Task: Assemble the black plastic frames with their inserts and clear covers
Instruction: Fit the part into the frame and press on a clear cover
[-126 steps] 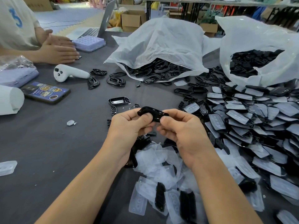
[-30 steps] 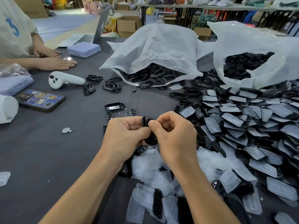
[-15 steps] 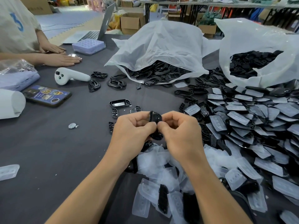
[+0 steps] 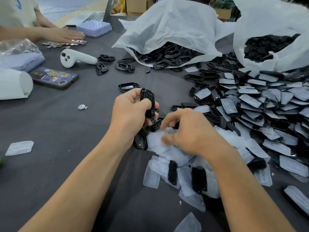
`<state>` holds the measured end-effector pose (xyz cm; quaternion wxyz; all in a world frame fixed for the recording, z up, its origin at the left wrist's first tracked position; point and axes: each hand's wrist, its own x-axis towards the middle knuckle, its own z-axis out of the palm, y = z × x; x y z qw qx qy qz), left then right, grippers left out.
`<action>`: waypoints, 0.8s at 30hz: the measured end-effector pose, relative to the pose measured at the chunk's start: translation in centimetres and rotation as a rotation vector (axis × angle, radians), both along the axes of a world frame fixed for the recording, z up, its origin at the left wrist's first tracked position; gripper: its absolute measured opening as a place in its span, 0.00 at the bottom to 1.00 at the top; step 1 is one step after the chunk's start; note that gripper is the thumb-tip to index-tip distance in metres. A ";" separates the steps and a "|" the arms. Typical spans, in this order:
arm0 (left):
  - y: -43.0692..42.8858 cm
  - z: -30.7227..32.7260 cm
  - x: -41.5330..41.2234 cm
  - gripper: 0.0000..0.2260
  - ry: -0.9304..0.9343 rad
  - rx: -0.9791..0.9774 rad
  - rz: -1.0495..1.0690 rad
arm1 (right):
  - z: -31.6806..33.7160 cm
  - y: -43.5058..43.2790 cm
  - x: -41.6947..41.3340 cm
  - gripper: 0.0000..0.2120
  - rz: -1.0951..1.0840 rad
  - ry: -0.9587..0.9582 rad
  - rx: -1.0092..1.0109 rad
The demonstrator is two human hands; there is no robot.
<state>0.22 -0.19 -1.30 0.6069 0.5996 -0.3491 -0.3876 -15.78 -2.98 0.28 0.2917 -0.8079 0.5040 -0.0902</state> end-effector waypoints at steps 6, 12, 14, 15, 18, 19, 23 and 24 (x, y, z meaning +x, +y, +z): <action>0.5 -0.4 -0.4 0.12 -0.099 0.043 0.001 | -0.8 0.2 -0.4 0.08 -0.101 -0.240 0.004; 0.7 -0.4 -0.6 0.12 -0.055 0.064 -0.057 | -0.7 -0.6 -0.7 0.12 -0.288 -0.763 0.187; 0.7 -0.4 -0.9 0.13 -0.049 0.065 -0.101 | -0.7 -0.6 -0.6 0.11 -0.312 -0.842 0.244; 0.6 -0.4 -1.1 0.13 -0.047 0.063 -0.114 | -0.8 -0.7 -0.6 0.11 -0.318 -0.854 0.248; 0.6 -0.5 -1.4 0.13 -0.042 0.052 -0.145 | -0.6 -0.6 -0.4 0.10 -0.310 -0.905 0.253; 0.6 -0.5 -1.5 0.12 -0.041 0.047 -0.153 | -0.5 -0.6 -0.4 0.10 -0.299 -0.924 0.262; 0.7 -0.4 -1.5 0.10 -0.049 0.030 -0.161 | -0.2 -0.2 -0.2 0.12 -0.258 -1.009 0.365; 0.8 -0.4 -1.6 0.10 -0.051 0.028 -0.160 | -0.2 -0.1 -0.2 0.12 -0.268 -1.025 0.380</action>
